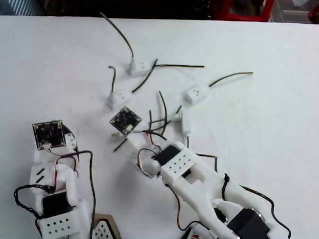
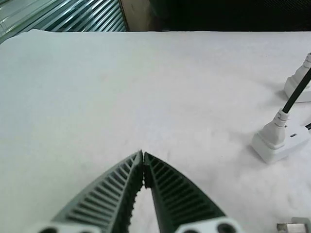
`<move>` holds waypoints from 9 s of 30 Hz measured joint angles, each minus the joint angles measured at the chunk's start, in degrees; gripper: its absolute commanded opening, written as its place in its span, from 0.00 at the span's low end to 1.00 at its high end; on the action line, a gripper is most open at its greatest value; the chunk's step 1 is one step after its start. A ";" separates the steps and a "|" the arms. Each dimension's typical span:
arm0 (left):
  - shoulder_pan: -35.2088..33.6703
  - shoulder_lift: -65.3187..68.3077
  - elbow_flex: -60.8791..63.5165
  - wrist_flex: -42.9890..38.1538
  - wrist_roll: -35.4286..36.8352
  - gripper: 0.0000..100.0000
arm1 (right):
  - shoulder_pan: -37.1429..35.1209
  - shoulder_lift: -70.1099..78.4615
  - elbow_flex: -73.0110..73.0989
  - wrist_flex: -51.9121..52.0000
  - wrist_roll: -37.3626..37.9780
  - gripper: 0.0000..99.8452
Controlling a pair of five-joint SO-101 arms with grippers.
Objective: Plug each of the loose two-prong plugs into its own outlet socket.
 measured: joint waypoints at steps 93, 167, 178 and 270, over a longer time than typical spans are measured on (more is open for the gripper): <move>0.00 0.00 0.53 0.00 0.00 0.02 | 43.60 68.13 -134.15 60.92 -38.51 0.02; 0.00 0.00 0.53 0.00 0.00 0.02 | -0.18 35.43 -57.93 29.01 -59.08 0.22; 0.00 0.00 0.53 0.00 0.00 0.02 | -0.70 45.27 -64.44 28.57 -61.80 0.22; 0.00 0.00 0.53 0.00 -1.76 0.02 | 1.32 59.69 -84.57 45.80 -59.87 0.02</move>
